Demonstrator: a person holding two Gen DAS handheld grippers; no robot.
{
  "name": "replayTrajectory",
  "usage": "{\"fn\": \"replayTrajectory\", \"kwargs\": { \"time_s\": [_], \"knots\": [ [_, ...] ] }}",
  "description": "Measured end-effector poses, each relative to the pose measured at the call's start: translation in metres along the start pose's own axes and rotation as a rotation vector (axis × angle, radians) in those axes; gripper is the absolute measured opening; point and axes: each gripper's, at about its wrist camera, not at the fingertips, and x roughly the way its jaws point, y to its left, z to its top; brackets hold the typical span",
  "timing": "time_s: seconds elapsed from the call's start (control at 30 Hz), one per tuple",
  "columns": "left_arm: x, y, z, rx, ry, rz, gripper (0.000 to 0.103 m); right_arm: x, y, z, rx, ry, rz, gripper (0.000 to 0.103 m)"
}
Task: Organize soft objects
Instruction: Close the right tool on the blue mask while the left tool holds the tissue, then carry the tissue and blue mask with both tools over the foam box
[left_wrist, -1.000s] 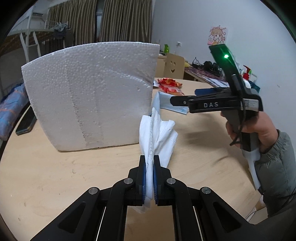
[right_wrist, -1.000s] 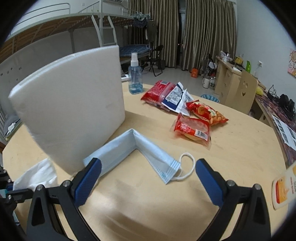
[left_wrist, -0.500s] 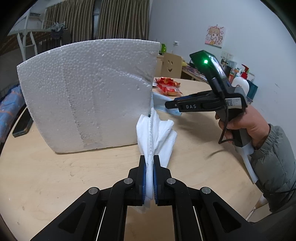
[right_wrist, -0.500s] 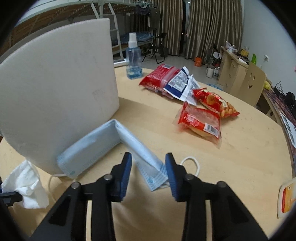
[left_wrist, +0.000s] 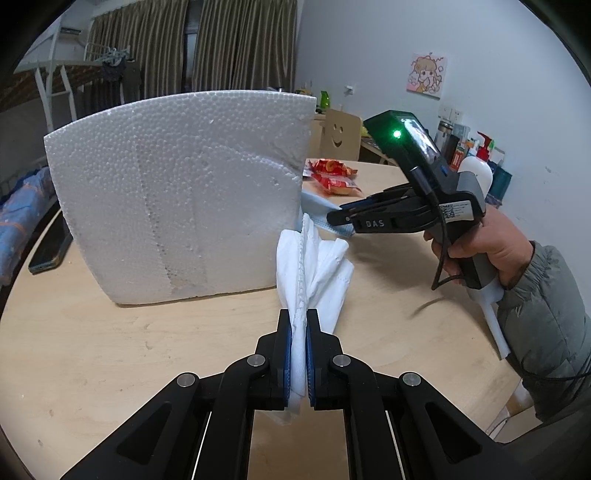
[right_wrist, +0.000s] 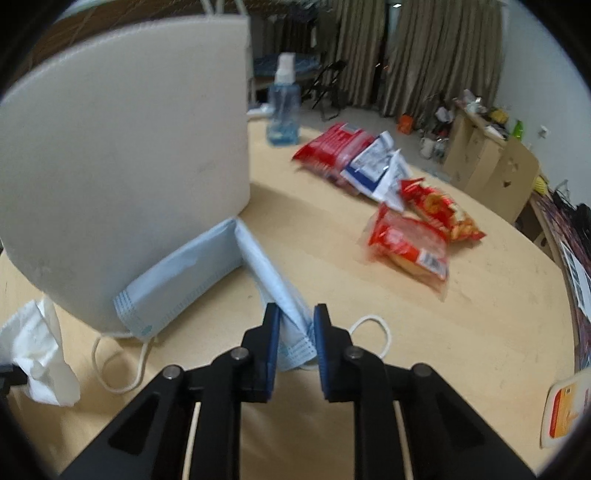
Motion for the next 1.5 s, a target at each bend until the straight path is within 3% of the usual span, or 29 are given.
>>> {"fn": "replayTrajectory", "kwargs": {
  "time_s": [0.1,0.23,0.4,0.47,0.5,0.67,0.97,1.5],
  "knots": [
    [-0.001,-0.002,-0.001,0.003,-0.001,0.001,0.007,0.004,0.003,0.001,-0.024,0.007,-0.009,0.030],
    [-0.003,-0.003,-0.001,0.002,-0.005,0.006,0.007,0.001,0.007,0.001,-0.043,-0.013,0.004,0.058],
    [-0.004,-0.005,-0.001,0.006,-0.004,0.005,0.007,0.005,0.012,0.002,-0.057,-0.012,-0.001,0.057],
    [-0.004,-0.007,-0.001,0.006,-0.005,0.006,0.007,0.008,0.012,0.002,-0.056,-0.003,0.002,0.045],
    [-0.005,-0.007,-0.001,0.006,-0.007,0.008,0.007,0.009,0.010,0.001,-0.044,0.006,0.011,0.030],
    [-0.007,-0.008,-0.001,0.005,-0.012,0.011,0.007,0.007,0.003,-0.001,-0.007,0.009,0.018,0.011],
    [-0.015,-0.008,0.001,0.008,-0.032,0.026,0.007,-0.026,-0.011,-0.008,0.106,-0.063,0.002,0.009],
    [-0.055,-0.017,-0.001,0.019,-0.121,0.065,0.007,-0.128,-0.010,-0.050,0.221,-0.292,-0.036,0.009]
  ]
}}
